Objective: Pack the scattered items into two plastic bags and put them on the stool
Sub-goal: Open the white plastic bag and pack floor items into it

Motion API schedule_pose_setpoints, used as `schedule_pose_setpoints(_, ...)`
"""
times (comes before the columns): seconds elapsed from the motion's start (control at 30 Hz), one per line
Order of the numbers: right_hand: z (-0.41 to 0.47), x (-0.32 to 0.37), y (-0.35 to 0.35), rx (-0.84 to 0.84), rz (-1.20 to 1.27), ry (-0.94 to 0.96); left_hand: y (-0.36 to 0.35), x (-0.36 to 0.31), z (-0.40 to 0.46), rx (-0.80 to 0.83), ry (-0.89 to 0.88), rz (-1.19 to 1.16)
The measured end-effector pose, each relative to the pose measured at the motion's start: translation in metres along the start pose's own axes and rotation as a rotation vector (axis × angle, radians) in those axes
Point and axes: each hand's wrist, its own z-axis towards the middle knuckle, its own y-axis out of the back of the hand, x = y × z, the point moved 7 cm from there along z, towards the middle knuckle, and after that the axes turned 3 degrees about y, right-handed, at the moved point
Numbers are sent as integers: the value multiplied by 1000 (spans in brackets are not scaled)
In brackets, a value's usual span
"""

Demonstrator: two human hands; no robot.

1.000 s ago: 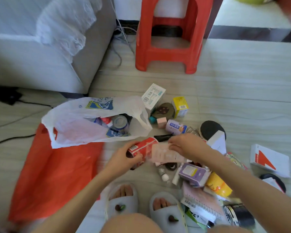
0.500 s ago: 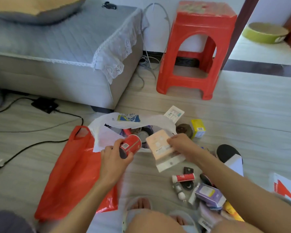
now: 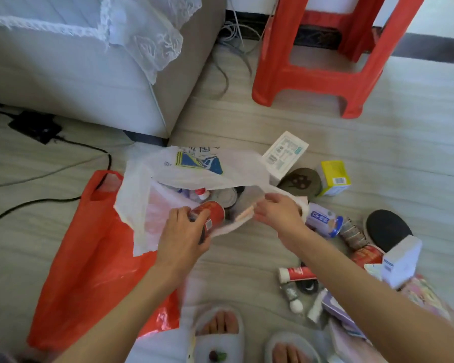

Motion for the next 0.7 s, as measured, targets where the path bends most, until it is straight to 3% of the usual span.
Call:
schedule_pose_setpoints(0.07,-8,8,-6,-12,-419,273,-6,5,-4,6,-1,10)
schedule_pose_setpoints(0.17,-36,25,-24,-106,-897,845,-12,9,-7,19,-8,15)
schedule_pose_setpoints(0.23,-39,20,-30,-173,-1171,1023,-17,10,-13,48,-5,16)
schedule_pose_setpoints(0.43,-14,-5,-23,-79,-1455,721,-27,4,-13,11,-99,133)
schedule_pose_setpoints(0.6,-1,-27,-19,-69,-1544,670,-46,8,-16,23,-137,291)
schedule_pose_setpoints(0.7,6,-41,-18,-60,-1575,621,-51,14,-17,44,-122,263)
